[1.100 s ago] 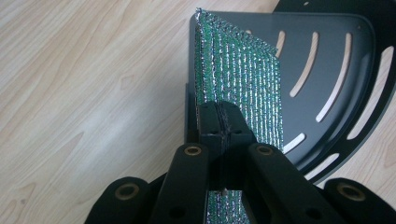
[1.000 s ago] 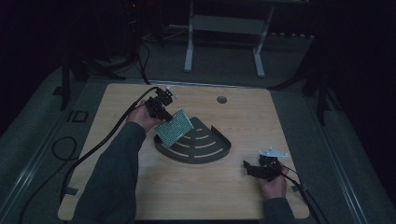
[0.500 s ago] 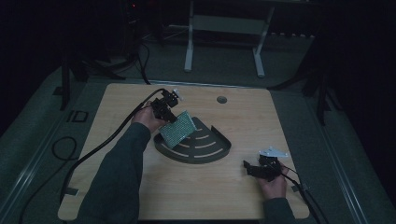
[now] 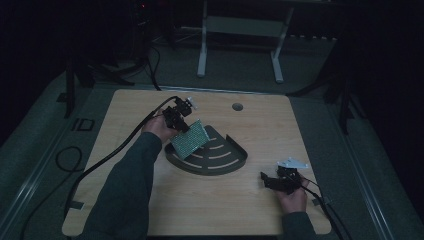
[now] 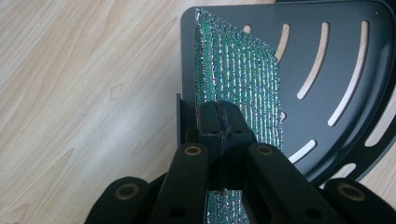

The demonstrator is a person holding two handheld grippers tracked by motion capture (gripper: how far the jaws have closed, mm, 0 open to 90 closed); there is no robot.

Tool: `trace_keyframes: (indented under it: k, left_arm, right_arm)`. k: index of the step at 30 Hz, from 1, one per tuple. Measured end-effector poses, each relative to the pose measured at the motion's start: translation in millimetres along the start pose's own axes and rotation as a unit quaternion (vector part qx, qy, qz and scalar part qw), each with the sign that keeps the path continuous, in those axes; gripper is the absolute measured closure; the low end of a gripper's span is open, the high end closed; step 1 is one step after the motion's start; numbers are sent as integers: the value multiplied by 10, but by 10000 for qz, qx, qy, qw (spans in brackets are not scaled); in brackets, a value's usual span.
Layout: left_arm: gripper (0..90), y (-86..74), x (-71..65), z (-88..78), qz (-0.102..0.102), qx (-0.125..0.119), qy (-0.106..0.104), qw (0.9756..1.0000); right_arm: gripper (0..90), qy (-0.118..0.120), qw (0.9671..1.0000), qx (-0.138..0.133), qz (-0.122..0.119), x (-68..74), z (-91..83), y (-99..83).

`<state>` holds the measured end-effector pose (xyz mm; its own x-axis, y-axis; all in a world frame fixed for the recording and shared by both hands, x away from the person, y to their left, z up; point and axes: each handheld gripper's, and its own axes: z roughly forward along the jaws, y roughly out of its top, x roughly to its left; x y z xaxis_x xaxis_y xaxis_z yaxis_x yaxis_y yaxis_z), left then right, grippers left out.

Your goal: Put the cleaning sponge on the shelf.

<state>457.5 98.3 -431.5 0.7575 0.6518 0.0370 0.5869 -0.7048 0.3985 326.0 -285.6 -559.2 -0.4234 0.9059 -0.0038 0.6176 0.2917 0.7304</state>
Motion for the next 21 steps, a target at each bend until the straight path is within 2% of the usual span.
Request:
trace_keyframes:
  k: [8, 21]
  left_arm:
    - [900, 8, -25, 55, 5, -6, 51, 10000]
    - [900, 1, -68, 167, 132, 183, 108, 9997]
  right_arm:
    - [198, -1, 10000, 1, 1, 0, 0, 0]
    - [198, -1, 10000, 0, 1, 0, 0, 0]
